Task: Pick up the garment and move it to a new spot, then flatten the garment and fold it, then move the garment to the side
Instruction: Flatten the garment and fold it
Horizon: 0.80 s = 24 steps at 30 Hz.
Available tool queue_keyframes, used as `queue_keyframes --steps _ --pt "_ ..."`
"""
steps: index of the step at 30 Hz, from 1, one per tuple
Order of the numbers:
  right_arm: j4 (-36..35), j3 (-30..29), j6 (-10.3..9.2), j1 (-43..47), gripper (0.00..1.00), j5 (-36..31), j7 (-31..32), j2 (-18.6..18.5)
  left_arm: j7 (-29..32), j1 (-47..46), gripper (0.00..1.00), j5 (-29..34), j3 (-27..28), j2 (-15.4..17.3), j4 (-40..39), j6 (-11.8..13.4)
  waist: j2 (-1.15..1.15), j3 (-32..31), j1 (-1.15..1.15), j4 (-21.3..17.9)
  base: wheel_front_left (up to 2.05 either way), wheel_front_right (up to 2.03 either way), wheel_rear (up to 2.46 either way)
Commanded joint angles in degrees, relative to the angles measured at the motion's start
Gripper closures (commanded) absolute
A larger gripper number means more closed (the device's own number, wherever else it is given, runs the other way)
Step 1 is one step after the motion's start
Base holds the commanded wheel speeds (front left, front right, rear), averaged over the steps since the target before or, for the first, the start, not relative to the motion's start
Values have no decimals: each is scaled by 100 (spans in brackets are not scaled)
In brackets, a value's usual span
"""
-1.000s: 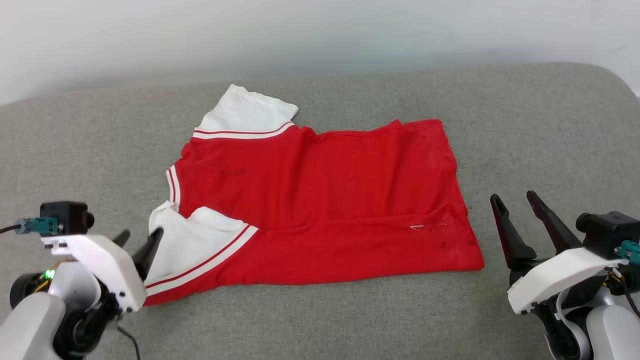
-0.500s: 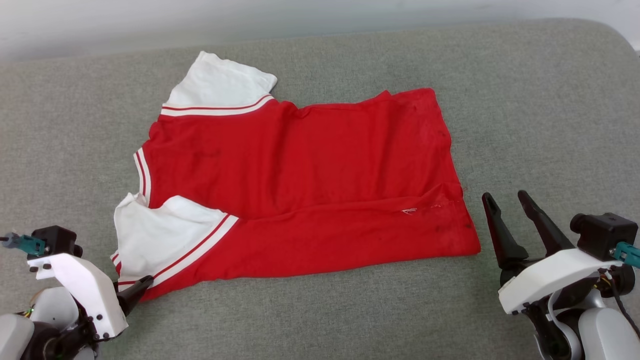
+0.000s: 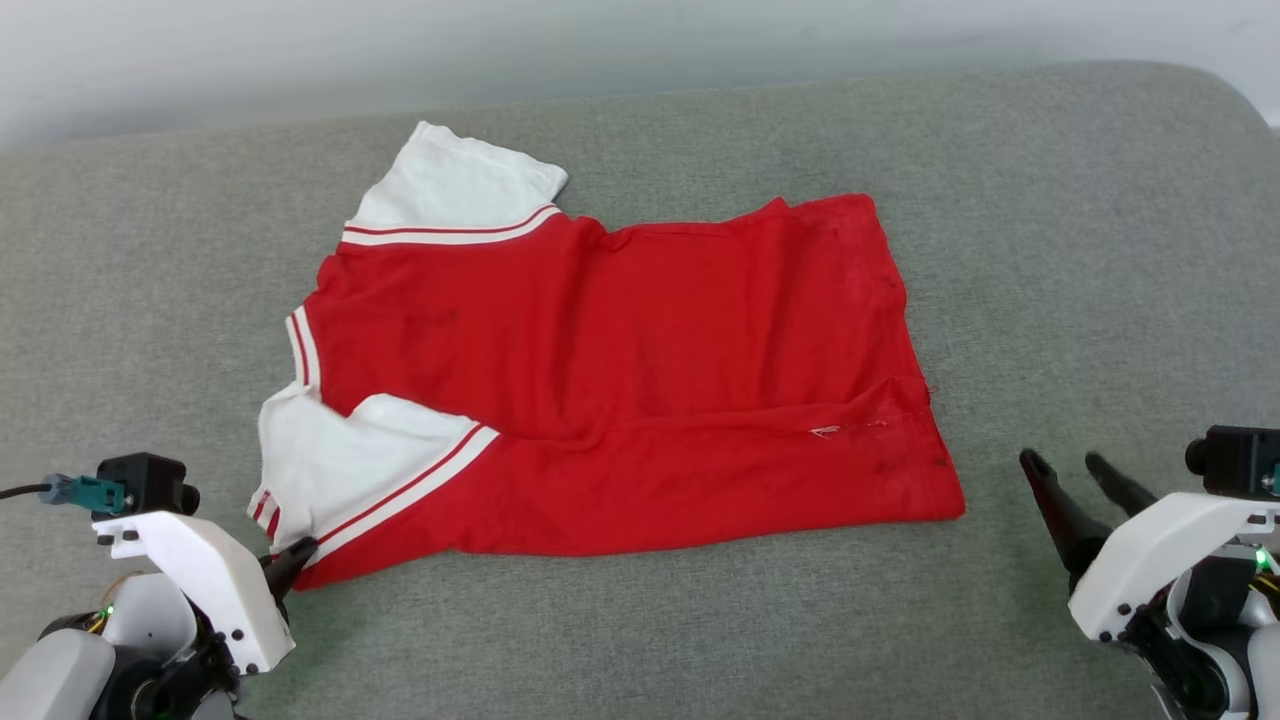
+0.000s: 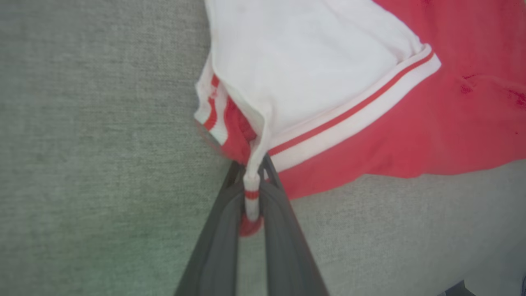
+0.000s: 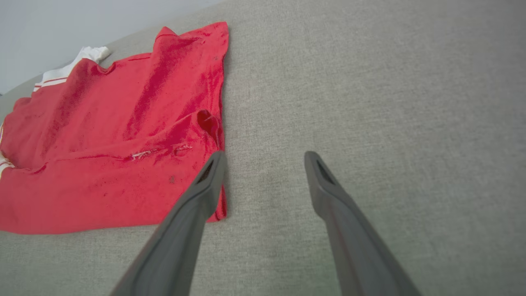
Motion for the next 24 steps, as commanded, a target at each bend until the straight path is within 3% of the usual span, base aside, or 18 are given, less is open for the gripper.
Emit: queue_keyframes --steps 1,8,18,19,20,21,24 --pt "25 -14 -4 17 0 6 70 -29 -42 -3 100 23 16 -19 -32 -10 0 -22 0 28 0 0 0" --pt "373 128 -4 -282 0 81 1278 -88 -266 -108 100 216 30 13 -509 77 0 93 0 231 0 0 0" --pt "1285 785 -1 -899 0 300 1652 110 -211 -275 100 303 -109 -106 -797 126 0 442 0 495 0 0 0" --pt "1354 871 5 -921 5 351 1701 118 -223 -286 100 311 -113 -110 -792 124 0 455 0 504 0 0 0" --pt "1416 949 6 -942 62 381 1737 122 -234 -293 100 317 -117 -119 -790 126 0 464 0 509 0 0 0" --pt "1457 1010 6 -972 100 409 1742 112 -234 -297 100 320 -117 -123 -781 125 0 469 0 511 0 0 0" --pt "1487 1149 6 -1059 100 485 1707 32 -264 -308 100 328 -124 -130 -743 112 0 450 0 503 0 0 0"
